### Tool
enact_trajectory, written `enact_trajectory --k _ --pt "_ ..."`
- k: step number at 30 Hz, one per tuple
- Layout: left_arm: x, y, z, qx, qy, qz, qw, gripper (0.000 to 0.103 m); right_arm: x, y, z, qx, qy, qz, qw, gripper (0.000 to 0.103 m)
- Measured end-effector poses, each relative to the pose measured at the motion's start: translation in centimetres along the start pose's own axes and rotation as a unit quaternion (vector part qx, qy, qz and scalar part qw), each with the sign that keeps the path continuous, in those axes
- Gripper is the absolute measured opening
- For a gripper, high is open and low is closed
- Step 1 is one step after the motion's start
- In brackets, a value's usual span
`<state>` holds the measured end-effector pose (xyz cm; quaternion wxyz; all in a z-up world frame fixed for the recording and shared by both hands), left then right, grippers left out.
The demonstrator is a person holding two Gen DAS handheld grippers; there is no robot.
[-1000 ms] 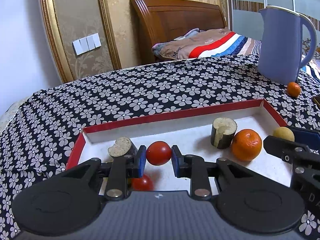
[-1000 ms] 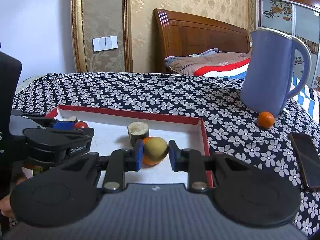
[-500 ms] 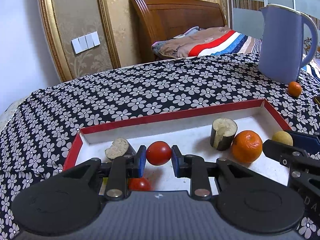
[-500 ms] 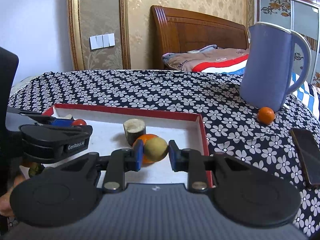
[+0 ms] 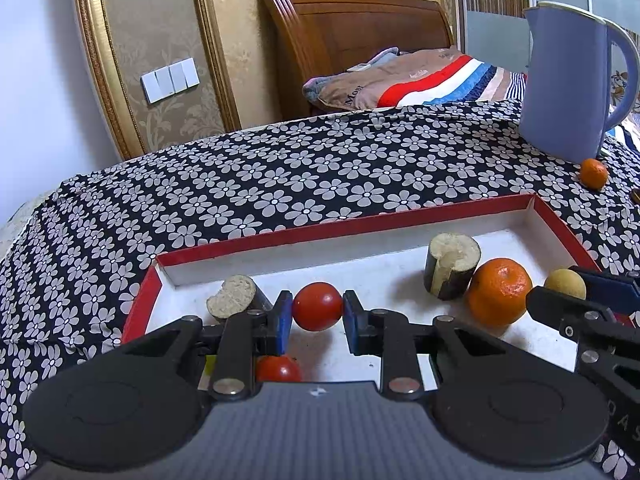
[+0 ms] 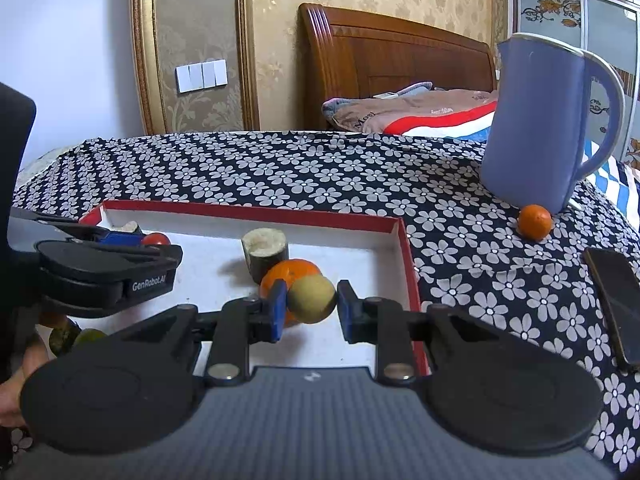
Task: Organize fruits
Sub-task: 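Lower the held cherry tomato and yellow fruit toward the tray floor, then open the right gripper to drop the yellow fruit while the left gripper releases the cherry tomato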
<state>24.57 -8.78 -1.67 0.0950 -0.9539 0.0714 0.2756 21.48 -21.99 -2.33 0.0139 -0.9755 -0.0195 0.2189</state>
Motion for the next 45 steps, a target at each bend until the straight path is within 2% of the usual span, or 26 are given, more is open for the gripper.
enact_trajectory --k 23,26,33,34,36,37,39,41,45 --pt "0.2 -0.3 0.2 -0.005 -0.01 -0.006 0.9999 0.026 0.5 0.0 0.4 0.0 -0.006 0.0 1.0 0.026" --pt "0.3 -0.4 0.2 -0.008 -0.013 -0.006 0.9999 0.026 0.4 0.1 0.4 -0.001 -0.004 0.002 1.0 0.032" --pt "0.1 -0.6 0.1 -0.015 -0.012 -0.005 0.9998 0.027 0.3 0.1 0.4 0.001 -0.003 0.001 1.0 0.032" --pt "0.1 -0.6 0.1 -0.016 -0.012 -0.005 0.9998 0.03 0.3 0.1 0.4 0.0 -0.003 0.001 1.0 0.032" --pt "-0.1 -0.6 0.1 -0.017 -0.008 -0.005 0.9998 0.046 0.3 0.1 0.3 0.0 -0.003 0.001 1.0 0.032" --pt "-0.2 -0.6 0.0 -0.018 -0.005 -0.004 0.9998 0.062 0.3 0.1 0.3 0.0 -0.003 0.001 1.0 0.032" --pt "-0.6 -0.6 -0.1 -0.013 0.01 -0.019 0.9997 0.074 0.3 0.1 0.3 0.0 -0.003 0.001 1.0 0.032" --pt "-1.0 -0.4 -0.4 0.001 0.019 -0.032 0.9993 0.074 0.2 0.1 0.3 0.001 -0.002 0.001 1.0 0.032" --pt "-1.8 -0.4 -0.5 0.001 0.024 -0.029 0.9993 0.074 -0.1 0.0 0.2 0.0 0.0 -0.001 1.0 0.032"
Point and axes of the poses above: each gripper's, at about its wrist camera, not at the fingertips, and x roughly the way its jaws point, y to its right, z to its underside, the point moved 4 cm from there along x, roughly the way its jaws point, and after that the axes turned 7 degrees about y, right-handed, at the moved point
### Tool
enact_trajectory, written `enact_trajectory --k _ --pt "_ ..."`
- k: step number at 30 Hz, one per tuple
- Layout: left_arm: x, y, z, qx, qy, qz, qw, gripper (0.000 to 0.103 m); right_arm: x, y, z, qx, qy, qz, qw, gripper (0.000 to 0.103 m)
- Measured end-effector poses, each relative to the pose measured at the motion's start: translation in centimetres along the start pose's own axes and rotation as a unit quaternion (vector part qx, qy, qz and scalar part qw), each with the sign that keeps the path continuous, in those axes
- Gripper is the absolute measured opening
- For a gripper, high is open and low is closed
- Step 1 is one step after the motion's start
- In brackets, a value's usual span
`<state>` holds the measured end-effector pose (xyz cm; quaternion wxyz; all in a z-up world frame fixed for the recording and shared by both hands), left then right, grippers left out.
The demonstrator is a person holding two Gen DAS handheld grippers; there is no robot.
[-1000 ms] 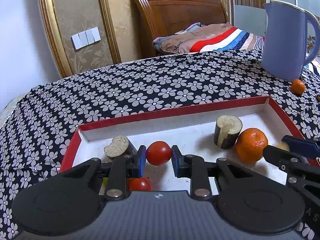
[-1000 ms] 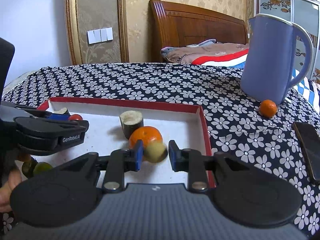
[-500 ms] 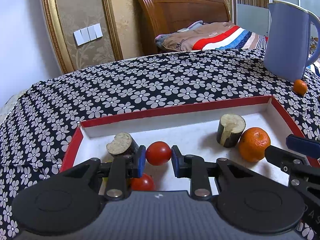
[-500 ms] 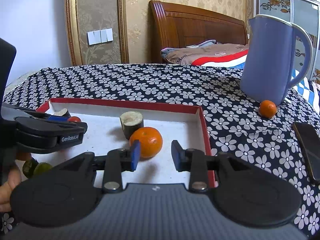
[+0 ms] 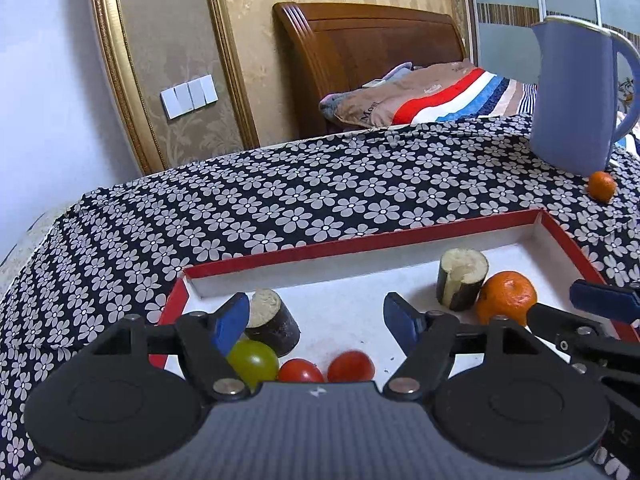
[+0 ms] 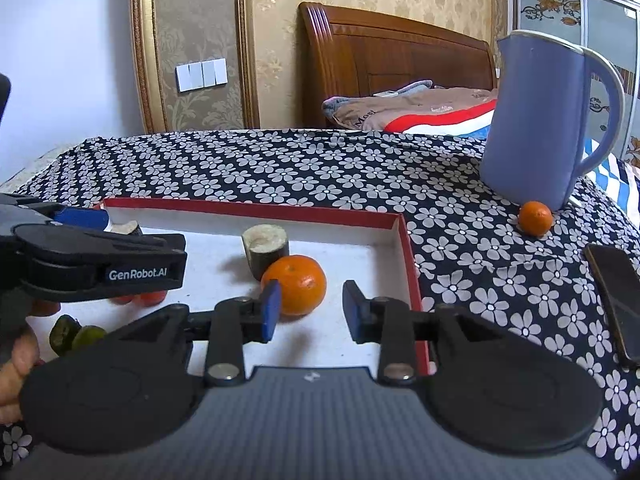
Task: Organize fruits
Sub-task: 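Open the right gripper to drop the yellow fruit while the left gripper releases the cherry tomato, then withdraw both open grippers up and away from the tray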
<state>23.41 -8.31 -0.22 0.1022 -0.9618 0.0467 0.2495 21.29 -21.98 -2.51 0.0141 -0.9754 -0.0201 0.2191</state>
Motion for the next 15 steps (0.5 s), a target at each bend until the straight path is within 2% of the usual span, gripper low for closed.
enact_trajectory --k 10,13,15 --pt "-1.1 -0.9 0.5 -0.009 -0.006 -0.013 0.9999 0.074 -1.2 -0.2 -0.1 -0.003 0.008 -0.001 1.0 0.039" --pt "-1.6 -1.3 0.8 -0.013 -0.012 -0.017 0.9997 0.074 -1.5 -0.2 -0.1 -0.001 0.009 -0.002 1.0 0.048" --pt "-2.2 -1.6 1.1 -0.023 -0.016 -0.014 0.9995 0.074 -2.0 -0.3 0.0 -0.003 0.013 -0.002 1.0 0.062"
Point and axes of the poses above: each gripper's, at about its wrist camera, not at the fingertips, and x roughly the way its jaws point, y to its right, z to its underside, the point moved 4 cm from there along x, roughly the way its jaws point, and after that the axes turned 7 degrees about y, right-handed, at the moved point
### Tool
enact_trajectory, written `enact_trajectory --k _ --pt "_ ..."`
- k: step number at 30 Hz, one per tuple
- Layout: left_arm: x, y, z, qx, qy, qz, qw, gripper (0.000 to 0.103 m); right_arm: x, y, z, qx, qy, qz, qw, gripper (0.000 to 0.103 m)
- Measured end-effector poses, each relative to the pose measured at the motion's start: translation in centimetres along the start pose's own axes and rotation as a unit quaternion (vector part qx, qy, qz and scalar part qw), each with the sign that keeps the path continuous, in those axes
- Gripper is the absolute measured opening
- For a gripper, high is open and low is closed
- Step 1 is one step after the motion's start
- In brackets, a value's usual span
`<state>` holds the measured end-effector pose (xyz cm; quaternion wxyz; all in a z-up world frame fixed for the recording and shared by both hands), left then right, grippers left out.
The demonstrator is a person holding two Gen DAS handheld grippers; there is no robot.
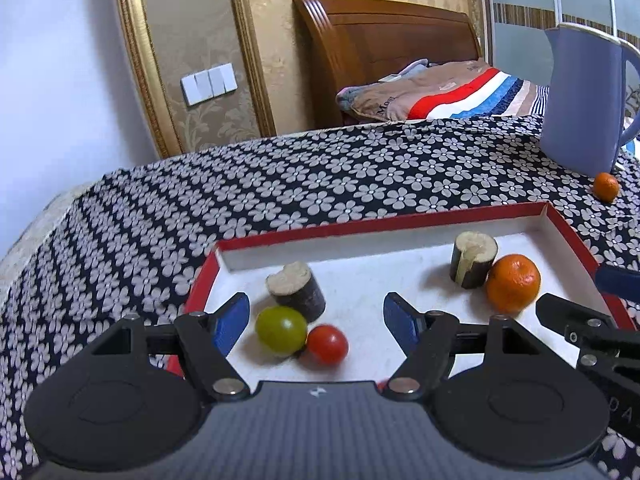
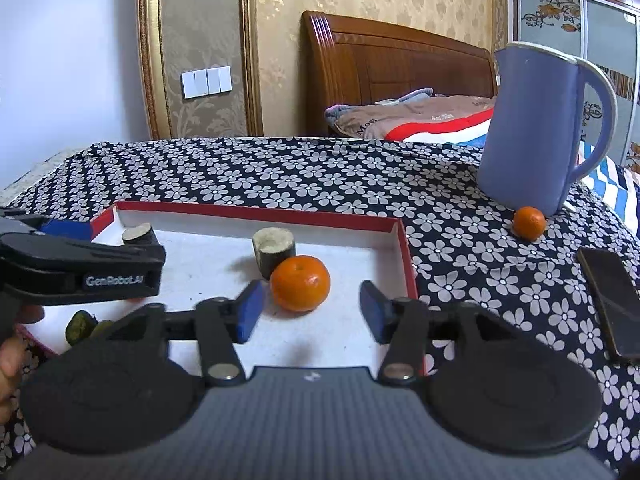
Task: Organize fruits
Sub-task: 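Withdraw both open grippers up and away from the tray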
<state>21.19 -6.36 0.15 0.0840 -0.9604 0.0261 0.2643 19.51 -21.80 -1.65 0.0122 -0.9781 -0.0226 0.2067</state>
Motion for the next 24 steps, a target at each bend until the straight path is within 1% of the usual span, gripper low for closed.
enact_trajectory --k 1,3,4,5,6,9,12,15,21,24 --pt "-0.3 -0.2 0.1 -0.004 -0.001 0.002 1.0 0.074 -0.3 -0.1 0.0 -0.002 0.004 0.0 1.0 0.065" --pt "-1.2 -0.7 0.6 -0.013 0.001 0.004 0.9999 0.074 -0.9 -0.3 0.1 -0.005 0.011 0.0 1.0 0.077" --pt "-1.5 -0.8 0.8 -0.015 0.001 0.004 0.9999 0.074 -1.3 -0.4 0.2 -0.007 0.014 -0.001 1.0 0.078" --pt "-2.0 -1.1 1.0 -0.02 0.001 0.004 0.9998 0.074 -1.6 -0.5 0.2 -0.008 0.016 -0.003 1.0 0.082" --pt "-2.5 -1.3 1.3 -0.024 0.003 0.008 0.9997 0.074 -2.0 -0.6 0.3 -0.008 0.019 -0.005 1.0 0.087" --pt "-3.5 -2.0 2.2 -0.037 -0.001 0.015 0.9992 0.074 -3.0 -0.9 0.7 -0.01 0.028 -0.009 1.0 0.096" --pt "-4.2 -2.4 3.2 -0.046 -0.007 0.021 0.9987 0.074 -3.9 -1.1 1.2 -0.01 0.035 -0.008 0.999 0.1" --pt "-4.7 -2.8 4.1 -0.049 -0.008 0.015 0.9987 0.074 -4.7 -1.2 1.8 -0.01 0.034 -0.012 0.999 0.103" --pt "-6.1 -3.8 5.9 -0.071 -0.009 0.008 0.9974 0.074 -6.4 -1.8 3.2 -0.015 0.032 -0.02 0.999 0.103" --pt "-7.3 -4.1 7.0 -0.069 0.002 0.0 0.9976 0.074 -7.3 -2.1 4.0 -0.017 0.027 -0.027 0.999 0.103"
Point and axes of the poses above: each gripper's, at about its wrist camera, not at the fingertips, and x roughly the way its jaws point, y to its right, z to its underside, the point moved 4 cm from there along x, roughly the way its jaws point, and after that the axes turned 7 degrees about y, right-handed, at the moved point
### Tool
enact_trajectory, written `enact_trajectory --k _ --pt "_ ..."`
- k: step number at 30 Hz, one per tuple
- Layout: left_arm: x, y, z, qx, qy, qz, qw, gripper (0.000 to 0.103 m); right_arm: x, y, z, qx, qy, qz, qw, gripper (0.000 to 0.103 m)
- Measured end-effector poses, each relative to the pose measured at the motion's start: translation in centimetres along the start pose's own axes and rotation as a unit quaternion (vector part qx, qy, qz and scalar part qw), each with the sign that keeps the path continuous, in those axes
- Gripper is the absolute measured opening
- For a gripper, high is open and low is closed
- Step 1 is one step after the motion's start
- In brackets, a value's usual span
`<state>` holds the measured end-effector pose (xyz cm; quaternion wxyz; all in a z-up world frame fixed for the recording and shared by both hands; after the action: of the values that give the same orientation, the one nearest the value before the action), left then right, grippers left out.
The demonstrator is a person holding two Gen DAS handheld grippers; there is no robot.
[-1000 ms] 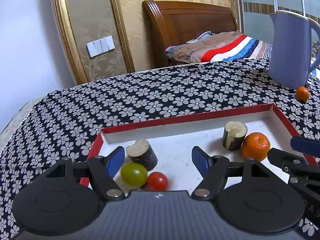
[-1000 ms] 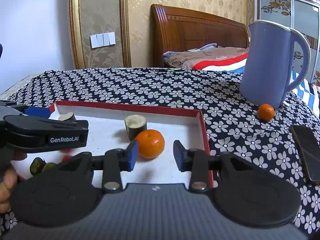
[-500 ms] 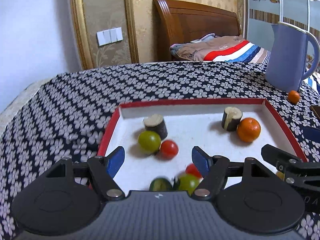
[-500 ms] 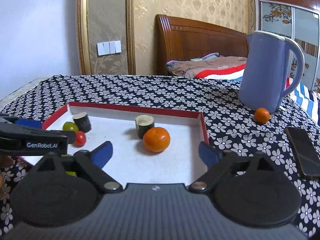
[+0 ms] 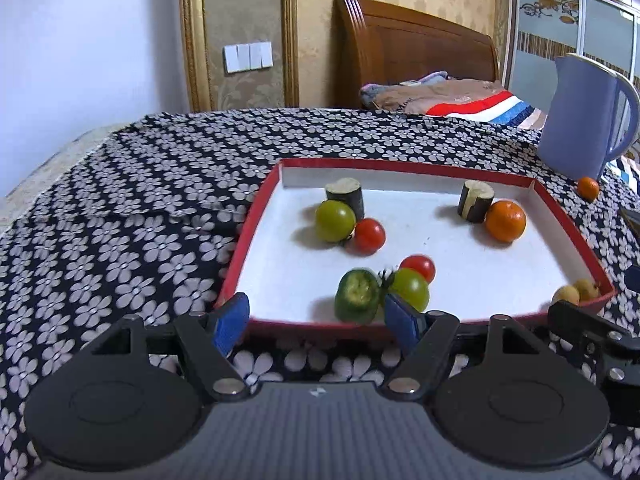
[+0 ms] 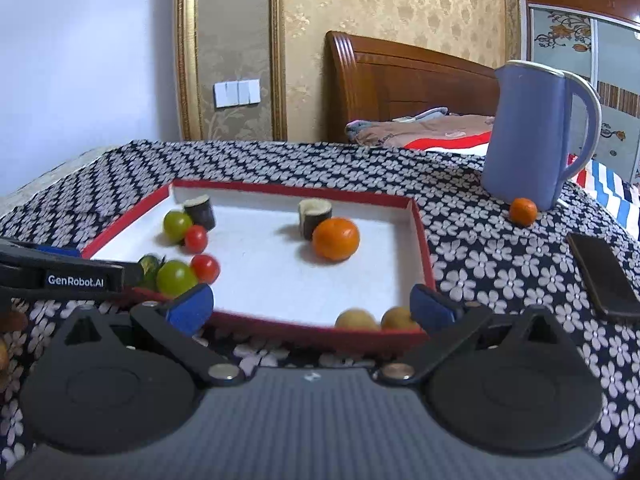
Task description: Organize fruits
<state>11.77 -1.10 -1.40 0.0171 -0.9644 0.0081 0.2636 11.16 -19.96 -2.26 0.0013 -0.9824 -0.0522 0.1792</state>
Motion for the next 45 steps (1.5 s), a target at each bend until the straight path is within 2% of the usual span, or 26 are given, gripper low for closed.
enact_trajectory --k 9,17,22,27,32,39,45 --pt "-1.6 -0.6 2.4 0.0 -0.002 0.004 1.0 0.077 -0.6 -1.1 2.8 -0.025 -0.032 -0.009 0.999 0.103" --pt "-0.8 -0.4 4.0 0.012 -0.016 -0.001 0.9998 0.077 0.4 -1.4 3.4 -0.045 -0.053 -0.006 0.998 0.103" --pt "-0.8 -0.2 4.3 0.023 -0.008 -0.008 0.9997 0.077 0.8 -1.7 4.0 -0.06 -0.06 0.006 0.996 0.103" --pt "-0.8 -0.3 4.3 0.024 -0.004 -0.009 0.9997 0.078 1.2 -1.5 4.3 -0.055 -0.068 0.005 0.996 0.103" --pt "-0.7 -0.2 4.4 0.025 -0.006 0.0 0.9997 0.087 1.4 -1.2 4.4 -0.045 -0.076 0.002 0.996 0.103" --pt "-0.5 -0.3 4.4 0.019 -0.008 0.014 0.9997 0.093 1.8 -0.1 4.7 -0.001 -0.092 -0.015 0.996 0.103" --pt "-0.3 -0.2 4.5 0.019 -0.01 0.018 0.9996 0.096 1.8 -0.2 4.8 0.002 -0.092 -0.016 0.996 0.103"
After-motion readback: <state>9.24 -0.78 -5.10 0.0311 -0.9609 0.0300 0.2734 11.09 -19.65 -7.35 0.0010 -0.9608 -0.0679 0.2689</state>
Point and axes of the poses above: each gripper's, at about its wrist camera, not at the fingertips, and x roughly the way its jaws point, y to its right, z to its underside, the point moved 4 cm from there along x, roughly the way its jaws point, and after that the axes turned 7 degrees about y, right-handed, at the moved point
